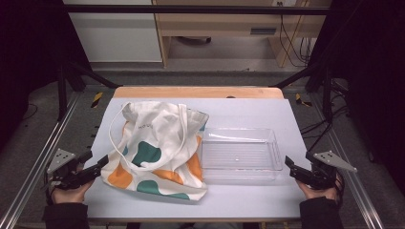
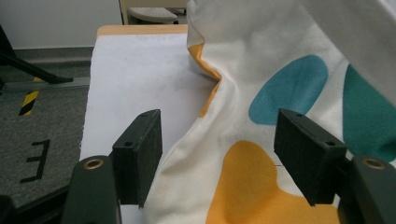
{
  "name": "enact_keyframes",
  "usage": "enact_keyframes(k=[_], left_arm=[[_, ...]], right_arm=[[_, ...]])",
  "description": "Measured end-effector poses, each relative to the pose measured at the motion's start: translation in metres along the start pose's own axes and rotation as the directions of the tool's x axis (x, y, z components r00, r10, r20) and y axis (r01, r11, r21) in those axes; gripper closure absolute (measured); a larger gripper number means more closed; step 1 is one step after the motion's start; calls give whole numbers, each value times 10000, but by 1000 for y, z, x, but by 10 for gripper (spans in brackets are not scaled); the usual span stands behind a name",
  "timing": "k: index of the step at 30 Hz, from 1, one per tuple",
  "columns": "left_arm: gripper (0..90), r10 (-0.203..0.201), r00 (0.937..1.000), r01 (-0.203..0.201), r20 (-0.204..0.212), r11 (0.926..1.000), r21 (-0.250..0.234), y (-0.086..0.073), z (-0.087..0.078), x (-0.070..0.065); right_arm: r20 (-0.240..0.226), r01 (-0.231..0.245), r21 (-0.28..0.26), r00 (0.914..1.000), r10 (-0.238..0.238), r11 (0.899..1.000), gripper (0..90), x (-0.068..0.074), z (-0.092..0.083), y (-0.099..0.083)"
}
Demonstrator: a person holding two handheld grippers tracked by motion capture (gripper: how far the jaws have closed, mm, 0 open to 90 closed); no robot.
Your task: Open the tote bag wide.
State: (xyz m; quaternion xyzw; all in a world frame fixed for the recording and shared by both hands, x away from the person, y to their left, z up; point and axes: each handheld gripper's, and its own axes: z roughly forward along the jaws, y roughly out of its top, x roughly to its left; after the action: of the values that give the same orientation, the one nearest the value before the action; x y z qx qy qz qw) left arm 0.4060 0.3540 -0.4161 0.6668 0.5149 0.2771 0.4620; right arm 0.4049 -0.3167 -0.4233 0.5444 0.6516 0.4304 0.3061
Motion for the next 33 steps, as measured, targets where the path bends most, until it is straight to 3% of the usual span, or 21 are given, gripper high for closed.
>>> enact_keyframes(k=[17, 24, 33], left_arm=[[329, -52, 9994, 68, 346, 9989, -454, 13, -9, -8], [330, 107, 9987, -79, 504, 9985, -548, 19, -11, -15], [326, 349, 9974, -308, 631, 9974, -657, 25, -13, -21]], right_arm=[[-636, 242, -256, 9976, -258, 9994, 223, 26, -6, 15], [-1257, 525, -431, 9904, -576, 9977, 245, 47, -5, 23], [-1588, 832, -453, 9833, -894, 9955, 255, 65, -2, 29]])
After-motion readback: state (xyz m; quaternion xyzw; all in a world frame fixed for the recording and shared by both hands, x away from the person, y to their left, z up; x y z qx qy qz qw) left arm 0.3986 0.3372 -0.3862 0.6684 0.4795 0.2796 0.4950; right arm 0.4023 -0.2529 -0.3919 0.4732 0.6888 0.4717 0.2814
